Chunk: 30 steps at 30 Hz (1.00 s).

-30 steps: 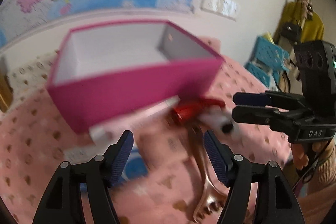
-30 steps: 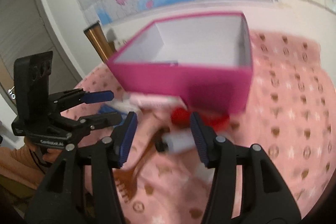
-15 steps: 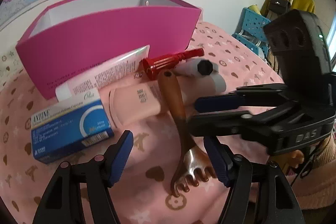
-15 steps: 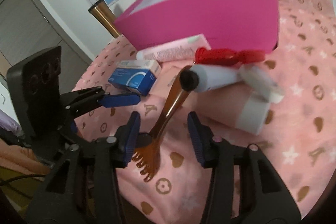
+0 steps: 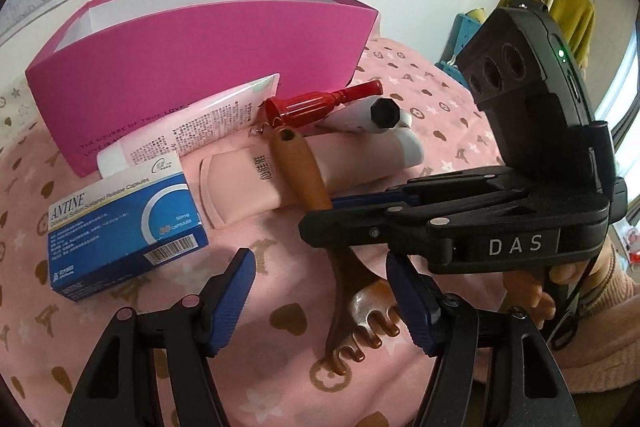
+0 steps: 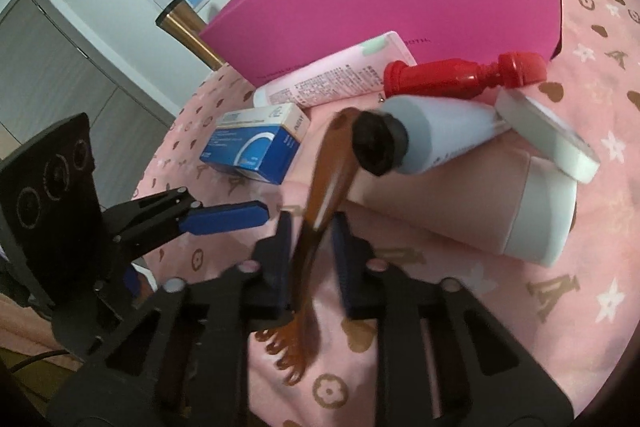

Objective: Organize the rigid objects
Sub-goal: 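Grasp the brown comb by its handle with the right gripper, then lift the brown comb into the magenta box and release it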

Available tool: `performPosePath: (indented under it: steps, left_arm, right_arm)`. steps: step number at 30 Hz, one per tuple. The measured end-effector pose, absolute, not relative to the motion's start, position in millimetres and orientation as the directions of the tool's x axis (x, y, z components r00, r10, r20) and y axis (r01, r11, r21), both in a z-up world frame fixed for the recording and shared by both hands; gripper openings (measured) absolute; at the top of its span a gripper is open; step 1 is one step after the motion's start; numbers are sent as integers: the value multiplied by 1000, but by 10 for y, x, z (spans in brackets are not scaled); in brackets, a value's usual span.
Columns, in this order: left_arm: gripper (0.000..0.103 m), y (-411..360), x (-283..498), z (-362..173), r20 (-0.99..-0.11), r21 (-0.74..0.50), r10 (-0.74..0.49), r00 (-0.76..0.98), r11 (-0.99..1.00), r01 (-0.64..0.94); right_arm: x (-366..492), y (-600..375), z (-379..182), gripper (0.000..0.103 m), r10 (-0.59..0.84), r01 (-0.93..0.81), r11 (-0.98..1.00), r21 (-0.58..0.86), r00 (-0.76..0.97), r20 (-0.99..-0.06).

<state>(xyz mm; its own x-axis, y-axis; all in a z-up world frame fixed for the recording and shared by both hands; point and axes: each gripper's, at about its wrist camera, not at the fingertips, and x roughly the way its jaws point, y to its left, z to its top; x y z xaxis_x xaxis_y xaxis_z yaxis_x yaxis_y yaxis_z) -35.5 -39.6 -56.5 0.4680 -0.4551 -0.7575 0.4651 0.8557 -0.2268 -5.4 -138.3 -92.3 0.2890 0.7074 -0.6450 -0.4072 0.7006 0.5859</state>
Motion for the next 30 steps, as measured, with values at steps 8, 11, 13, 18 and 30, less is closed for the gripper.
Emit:
performPosePath:
  steps: [8, 11, 13, 18, 30]
  left_arm:
    - [69, -378, -256, -529, -730, -301, -520, 444, 827, 475]
    - [69, -357, -255, -487, -714, -312, -539, 447, 816, 487]
    - [64, -367, -260, -438, -704, -307, -548, 452, 809, 502]
    - [57, -418, -226, -265, -682, -269, -539, 495, 814, 516]
    - [44, -415, 174, 336, -598, -261, -553, 579, 819, 512]
  right_arm:
    - [-114, -1359, -794, 14, 733, -454, 672, 585, 296, -612]
    - [-128, -1354, -711, 14, 742, -470, 662, 583, 303, -598]
    - [-131, -1352, -650, 14, 748, -479, 655, 584, 307, -588]
    - [-139, -1346, -443, 13, 764, -519, 637, 569, 327, -557]
    - [104, -1469, 149, 13, 767, -590, 638, 495, 426, -481]
